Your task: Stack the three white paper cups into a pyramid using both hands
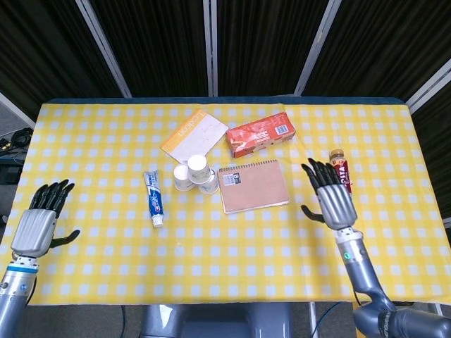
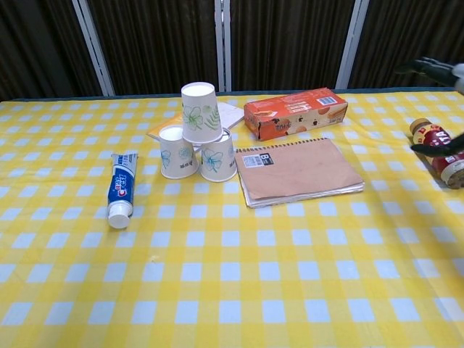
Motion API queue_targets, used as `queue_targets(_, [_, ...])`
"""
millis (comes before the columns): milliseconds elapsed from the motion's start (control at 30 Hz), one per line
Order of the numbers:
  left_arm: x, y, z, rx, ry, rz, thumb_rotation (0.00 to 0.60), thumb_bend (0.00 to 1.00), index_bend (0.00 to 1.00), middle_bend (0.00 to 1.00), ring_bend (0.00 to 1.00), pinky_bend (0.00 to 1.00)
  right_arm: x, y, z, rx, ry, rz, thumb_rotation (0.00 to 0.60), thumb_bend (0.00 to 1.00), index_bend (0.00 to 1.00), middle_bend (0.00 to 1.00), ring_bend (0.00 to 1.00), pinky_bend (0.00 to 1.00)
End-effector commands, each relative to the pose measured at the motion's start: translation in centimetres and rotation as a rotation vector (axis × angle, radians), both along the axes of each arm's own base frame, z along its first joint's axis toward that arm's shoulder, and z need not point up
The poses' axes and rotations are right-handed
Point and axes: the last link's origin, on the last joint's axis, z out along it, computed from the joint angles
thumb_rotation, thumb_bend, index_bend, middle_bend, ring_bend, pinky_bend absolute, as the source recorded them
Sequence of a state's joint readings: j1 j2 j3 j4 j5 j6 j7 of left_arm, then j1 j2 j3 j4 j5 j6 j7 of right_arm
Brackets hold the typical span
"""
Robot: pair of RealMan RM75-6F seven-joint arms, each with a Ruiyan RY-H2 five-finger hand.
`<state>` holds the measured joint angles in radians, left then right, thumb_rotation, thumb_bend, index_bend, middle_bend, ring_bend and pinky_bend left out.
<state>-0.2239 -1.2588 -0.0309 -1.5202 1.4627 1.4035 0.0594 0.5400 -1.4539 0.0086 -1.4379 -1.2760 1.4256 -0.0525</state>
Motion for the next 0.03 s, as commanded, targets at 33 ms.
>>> queue_targets(33, [-0.15, -0.56, -0.45, 0.008, 0.02, -0.005, 0.6, 0.18, 0.0, 0.0, 0.0, 0.0, -4.84, 4.45, 1.44, -0.008, -0.019, -0.016, 0.6, 0.15, 0.05, 0.0, 0.0, 0.0])
